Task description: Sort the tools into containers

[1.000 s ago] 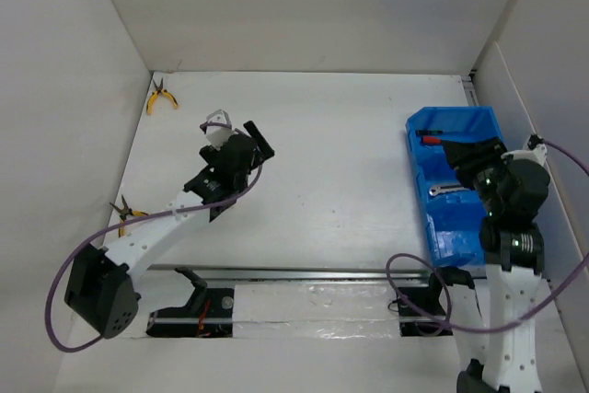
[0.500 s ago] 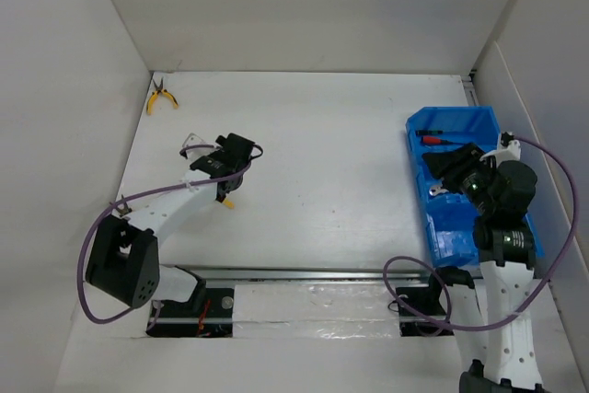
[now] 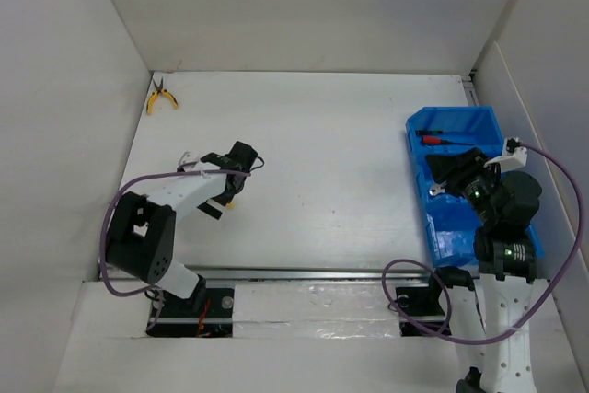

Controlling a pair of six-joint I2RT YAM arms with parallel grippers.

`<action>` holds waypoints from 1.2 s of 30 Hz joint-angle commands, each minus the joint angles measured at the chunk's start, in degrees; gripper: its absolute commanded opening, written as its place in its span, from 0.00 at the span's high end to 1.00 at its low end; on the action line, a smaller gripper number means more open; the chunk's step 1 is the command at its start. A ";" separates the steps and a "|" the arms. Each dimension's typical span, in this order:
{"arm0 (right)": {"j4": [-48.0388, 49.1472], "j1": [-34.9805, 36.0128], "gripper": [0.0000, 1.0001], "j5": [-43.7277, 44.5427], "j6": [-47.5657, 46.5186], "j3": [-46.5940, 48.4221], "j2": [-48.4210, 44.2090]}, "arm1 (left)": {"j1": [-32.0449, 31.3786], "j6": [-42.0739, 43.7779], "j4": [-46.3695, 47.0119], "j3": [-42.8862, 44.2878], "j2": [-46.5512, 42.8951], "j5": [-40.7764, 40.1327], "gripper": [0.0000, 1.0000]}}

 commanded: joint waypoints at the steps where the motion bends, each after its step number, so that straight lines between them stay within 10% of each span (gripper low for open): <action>1: 2.96 0.25 0.48 0.08 -0.25 0.16 0.55 | 0.95 -7.98 -6.69 2.43 3.43 -3.63 0.06; 24: 1.99 0.25 0.48 2.54 0.36 0.78 -0.24 | 4.38 -8.33 -4.06 5.07 13.45 -0.28 0.41; 32: 1.99 0.25 0.48 2.72 0.28 0.95 -0.41 | 5.95 -6.32 -4.95 8.24 20.75 0.42 0.75; 33: 1.99 0.25 0.48 2.80 0.19 0.95 -0.50 | 5.96 -6.31 -5.20 8.41 21.28 0.86 1.00; 36: 2.34 0.25 0.48 1.76 -1.03 1.21 -0.59 | 6.49 -5.00 -5.03 8.50 20.15 1.56 1.00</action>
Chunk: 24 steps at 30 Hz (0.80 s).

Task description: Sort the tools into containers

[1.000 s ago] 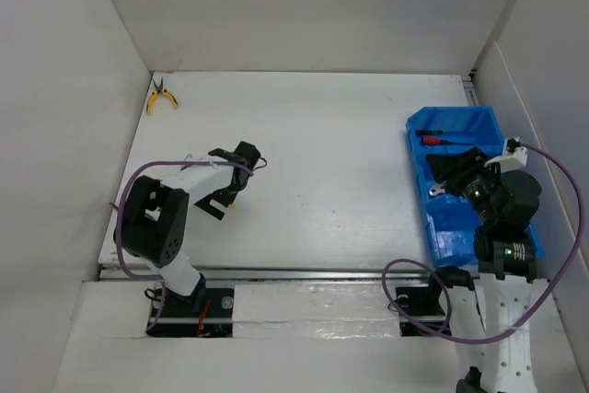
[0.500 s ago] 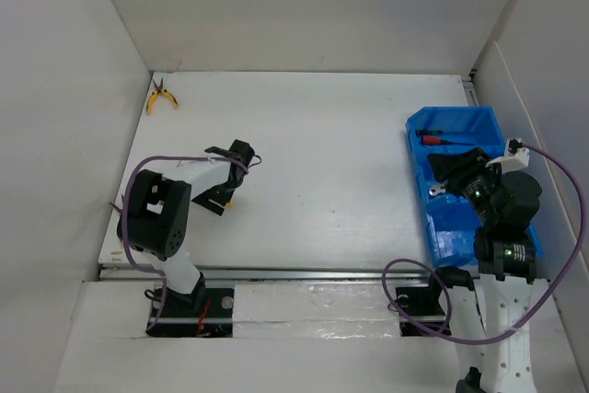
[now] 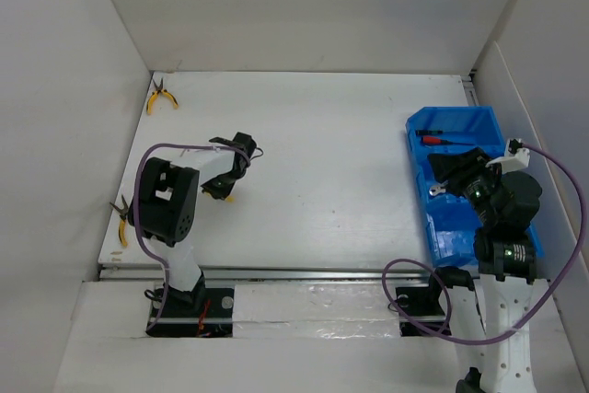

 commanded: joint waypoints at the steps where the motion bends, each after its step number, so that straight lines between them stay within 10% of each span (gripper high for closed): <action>1: 2.60 0.25 0.48 -2.15 -1.65 1.30 -0.83 | 1.07 -0.73 0.65 -1.33 1.13 2.11 1.00; 11: 12.26 0.25 0.36 -21.42 -4.29 -1.86 -0.04 | -3.59 39.57 39.12 -15.36 -27.94 26.23 1.00; 20: 28.22 1.39 0.27 -34.86 1.93 -6.77 1.81 | -4.29 50.95 64.62 -26.28 -51.51 58.49 1.00; 24: 33.36 5.60 0.24 -33.47 5.11 -9.33 1.02 | -7.80 50.78 67.54 -27.35 -55.30 60.03 1.00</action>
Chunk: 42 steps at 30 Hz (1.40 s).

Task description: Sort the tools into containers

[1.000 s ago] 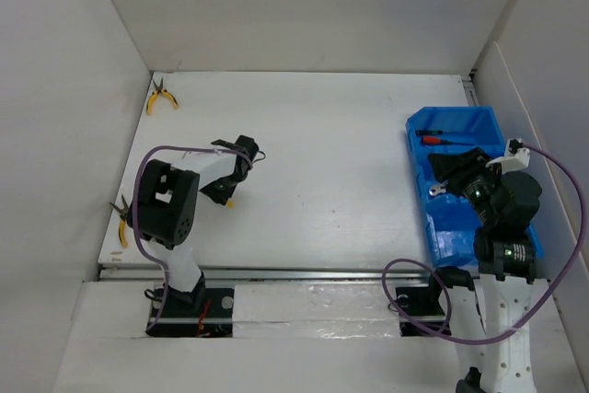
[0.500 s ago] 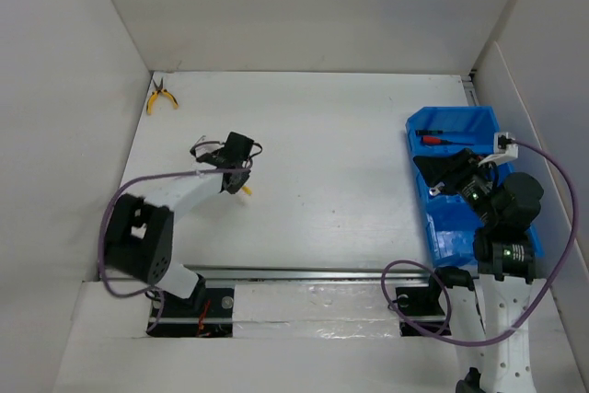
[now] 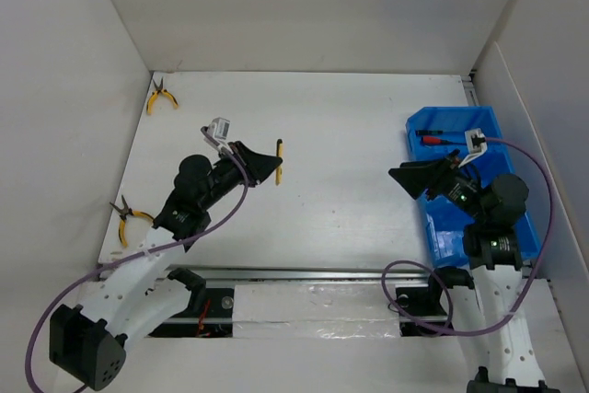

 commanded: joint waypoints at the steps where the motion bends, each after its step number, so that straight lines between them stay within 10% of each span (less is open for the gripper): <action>1: 10.22 4.69 0.22 -0.19 2.80 -0.41 -1.08 | -3.46 4.05 8.77 -0.84 -1.08 7.66 1.00; 14: 10.31 43.10 0.16 38.23 -2.92 3.72 11.39 | -23.59 10.02 11.15 5.92 9.03 -8.32 1.00; 42: 12.50 54.18 0.27 60.66 3.58 3.80 17.28 | -29.04 10.29 12.73 5.49 10.53 -11.41 1.00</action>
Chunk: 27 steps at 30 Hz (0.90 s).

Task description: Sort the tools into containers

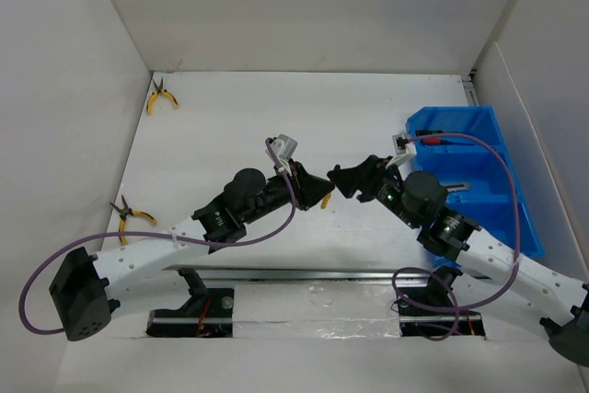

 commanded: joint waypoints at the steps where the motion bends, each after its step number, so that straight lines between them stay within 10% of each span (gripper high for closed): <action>1: 5.29 2.06 0.36 4.40 0.37 2.75 1.53 | -0.26 0.83 3.55 1.10 -0.79 -0.05 1.00; 6: 7.84 2.68 0.54 5.46 1.42 2.49 4.95 | -0.26 1.18 3.72 0.22 -1.85 -0.49 1.00; 10: 8.63 2.68 0.98 6.16 2.83 2.76 6.98 | -0.26 1.35 2.93 0.22 -1.85 -0.49 1.00; 15: 10.30 4.52 1.00 8.18 2.83 2.93 8.47 | -0.26 1.36 2.41 -0.04 -2.02 -1.54 0.97; 17: 10.65 4.52 1.00 9.93 3.27 3.11 8.56 | 0.26 1.62 2.40 -0.22 -2.02 -1.11 0.66; 19: 8.30 4.52 1.00 13.87 3.10 4.33 7.43 | 1.40 1.71 1.53 -0.13 -1.85 -0.58 0.09; 20: 8.28 4.52 1.00 15.73 2.83 5.12 6.81 | 1.41 1.62 0.57 0.04 -1.76 -0.58 0.01; 27: -19.21 -15.04 1.00 21.98 1.08 9.10 -9.14 | 3.17 1.79 -9.72 0.84 -5.71 -4.87 0.01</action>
